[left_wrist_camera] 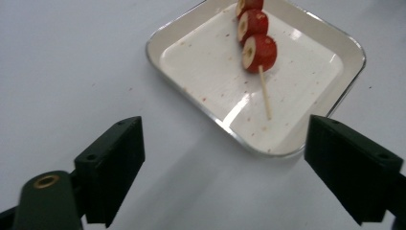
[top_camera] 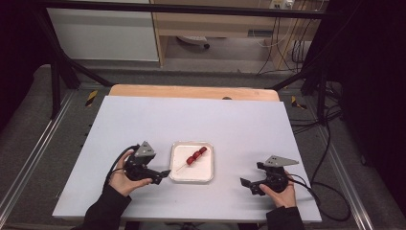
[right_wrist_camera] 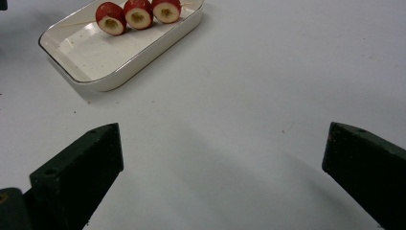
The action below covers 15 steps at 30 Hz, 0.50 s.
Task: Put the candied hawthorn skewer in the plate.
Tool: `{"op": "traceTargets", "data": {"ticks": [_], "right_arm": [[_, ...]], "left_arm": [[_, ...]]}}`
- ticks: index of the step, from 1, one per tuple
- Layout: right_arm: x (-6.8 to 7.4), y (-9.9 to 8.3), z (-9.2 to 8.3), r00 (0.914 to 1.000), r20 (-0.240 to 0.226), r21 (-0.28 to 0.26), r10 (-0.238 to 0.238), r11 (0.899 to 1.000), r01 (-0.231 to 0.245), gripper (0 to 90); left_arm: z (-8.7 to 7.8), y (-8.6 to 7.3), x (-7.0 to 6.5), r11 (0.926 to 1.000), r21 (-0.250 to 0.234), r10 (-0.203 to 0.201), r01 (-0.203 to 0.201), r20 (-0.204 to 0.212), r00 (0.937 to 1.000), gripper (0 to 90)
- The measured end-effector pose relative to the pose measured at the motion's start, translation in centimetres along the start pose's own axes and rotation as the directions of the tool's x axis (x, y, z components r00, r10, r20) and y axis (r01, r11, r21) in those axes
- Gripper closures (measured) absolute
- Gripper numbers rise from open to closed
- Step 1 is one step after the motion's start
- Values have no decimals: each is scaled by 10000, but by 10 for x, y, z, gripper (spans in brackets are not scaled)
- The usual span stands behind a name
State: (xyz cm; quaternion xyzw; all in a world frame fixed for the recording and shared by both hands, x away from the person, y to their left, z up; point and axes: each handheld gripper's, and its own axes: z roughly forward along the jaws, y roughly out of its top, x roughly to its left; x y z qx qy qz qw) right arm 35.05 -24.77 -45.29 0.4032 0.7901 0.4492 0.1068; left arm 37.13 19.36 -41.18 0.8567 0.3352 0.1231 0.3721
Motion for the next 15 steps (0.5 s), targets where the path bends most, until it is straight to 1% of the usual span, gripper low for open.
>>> {"op": "traceTargets", "data": {"ticks": [3,4,7,15], "right_arm": [[0,0,0,10000,6,8,25,10000,-25,7],[0,0,1,10000,7,5,33,10000,-33,7],[0,0,1,10000,48,39,-3,10000,3,6],[0,-1,3,10000,70,235,-30,9997,29,5]], "left_arm": [[-6,-14,7,9997,-90,-216,215,-152,9997,93],[-8,-19,9,9998,-85,-203,201,-210,9996,86],[-13,-33,15,9985,-306,-457,448,-305,9985,80],[-22,-66,27,9958,-602,-712,685,-429,9965,71]]}}
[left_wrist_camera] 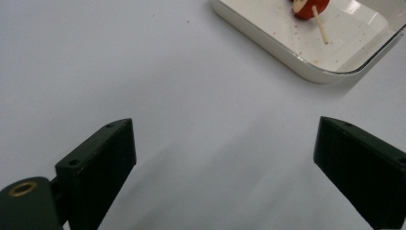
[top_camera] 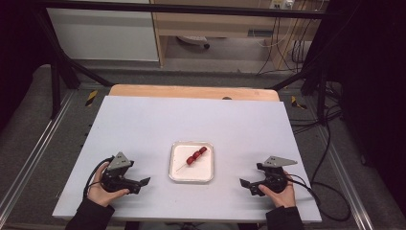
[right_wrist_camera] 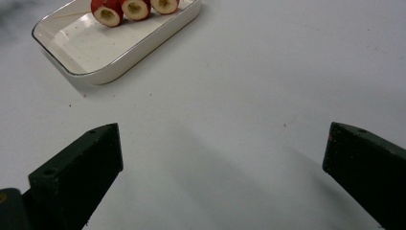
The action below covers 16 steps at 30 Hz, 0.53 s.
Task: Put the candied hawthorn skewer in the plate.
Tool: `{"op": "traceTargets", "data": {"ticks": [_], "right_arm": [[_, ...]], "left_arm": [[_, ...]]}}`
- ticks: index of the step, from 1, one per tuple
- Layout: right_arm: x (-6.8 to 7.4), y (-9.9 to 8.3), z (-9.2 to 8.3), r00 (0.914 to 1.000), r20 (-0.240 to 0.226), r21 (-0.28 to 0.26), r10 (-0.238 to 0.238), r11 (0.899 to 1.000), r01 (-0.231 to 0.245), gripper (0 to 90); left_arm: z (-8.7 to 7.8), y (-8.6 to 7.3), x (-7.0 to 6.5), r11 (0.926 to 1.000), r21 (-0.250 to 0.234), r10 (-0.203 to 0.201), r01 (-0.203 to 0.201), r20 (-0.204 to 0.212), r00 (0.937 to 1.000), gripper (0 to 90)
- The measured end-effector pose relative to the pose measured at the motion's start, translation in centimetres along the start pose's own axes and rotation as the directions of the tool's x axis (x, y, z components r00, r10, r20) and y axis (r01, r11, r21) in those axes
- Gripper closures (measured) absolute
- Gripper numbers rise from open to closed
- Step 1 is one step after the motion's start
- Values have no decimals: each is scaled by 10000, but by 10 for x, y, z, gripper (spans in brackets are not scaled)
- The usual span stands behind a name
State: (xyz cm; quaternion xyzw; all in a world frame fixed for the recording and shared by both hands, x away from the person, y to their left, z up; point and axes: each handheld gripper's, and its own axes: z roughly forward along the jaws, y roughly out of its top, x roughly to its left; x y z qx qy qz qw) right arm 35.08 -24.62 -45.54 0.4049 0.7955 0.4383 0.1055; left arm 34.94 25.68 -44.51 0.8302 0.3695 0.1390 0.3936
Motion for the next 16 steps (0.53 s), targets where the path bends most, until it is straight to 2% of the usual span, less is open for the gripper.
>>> {"op": "traceTargets", "data": {"ticks": [8,16], "right_arm": [[1,-1,0,10000,-10,72,-29,10000,29,6],[0,-1,1,10000,-44,128,-51,9999,51,6]], "left_arm": [[-3,-18,9,9998,-48,-217,216,-126,9997,71],[-4,-18,10,9998,-48,-189,188,-130,9997,72]]}}
